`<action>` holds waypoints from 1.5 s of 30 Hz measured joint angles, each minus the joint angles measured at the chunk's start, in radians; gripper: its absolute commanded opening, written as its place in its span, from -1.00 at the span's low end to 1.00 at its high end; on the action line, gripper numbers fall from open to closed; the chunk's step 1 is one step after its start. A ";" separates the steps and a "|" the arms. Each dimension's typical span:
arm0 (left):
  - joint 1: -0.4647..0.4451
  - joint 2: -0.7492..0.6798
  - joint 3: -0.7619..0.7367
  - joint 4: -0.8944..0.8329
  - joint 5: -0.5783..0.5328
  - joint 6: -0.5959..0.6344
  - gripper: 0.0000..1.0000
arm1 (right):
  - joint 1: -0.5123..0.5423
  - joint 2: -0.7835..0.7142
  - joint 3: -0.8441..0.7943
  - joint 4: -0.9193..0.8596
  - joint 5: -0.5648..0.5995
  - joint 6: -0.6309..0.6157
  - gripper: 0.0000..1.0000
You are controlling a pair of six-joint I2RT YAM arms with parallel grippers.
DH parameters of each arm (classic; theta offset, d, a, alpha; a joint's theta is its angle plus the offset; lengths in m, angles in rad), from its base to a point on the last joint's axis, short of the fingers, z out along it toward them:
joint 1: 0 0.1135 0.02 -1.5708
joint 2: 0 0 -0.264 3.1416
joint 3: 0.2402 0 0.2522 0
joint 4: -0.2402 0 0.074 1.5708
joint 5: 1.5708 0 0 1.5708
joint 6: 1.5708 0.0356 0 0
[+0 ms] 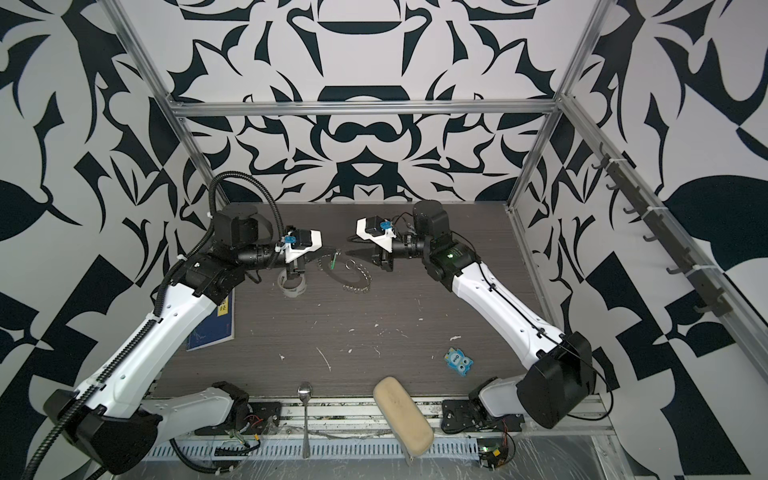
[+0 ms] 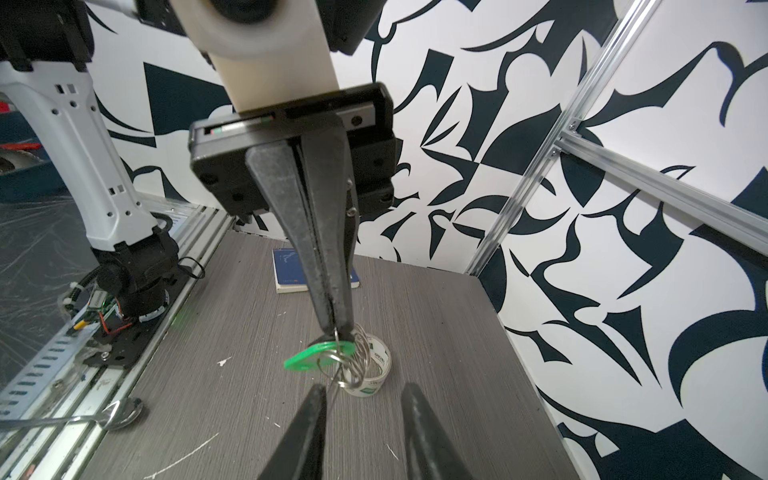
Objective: Remove the keys from the keyring
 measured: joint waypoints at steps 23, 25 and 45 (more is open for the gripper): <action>0.001 0.001 0.013 -0.034 0.022 0.012 -1.00 | 0.063 0.093 0.147 -0.270 0.006 -0.237 -0.26; 0.002 0.001 0.013 -0.035 0.023 0.016 -1.00 | 0.063 0.096 0.156 -0.289 0.010 -0.249 -0.26; 0.024 0.001 0.013 -0.069 0.050 0.029 -1.00 | 0.092 0.068 0.171 -0.382 0.080 -0.297 -0.42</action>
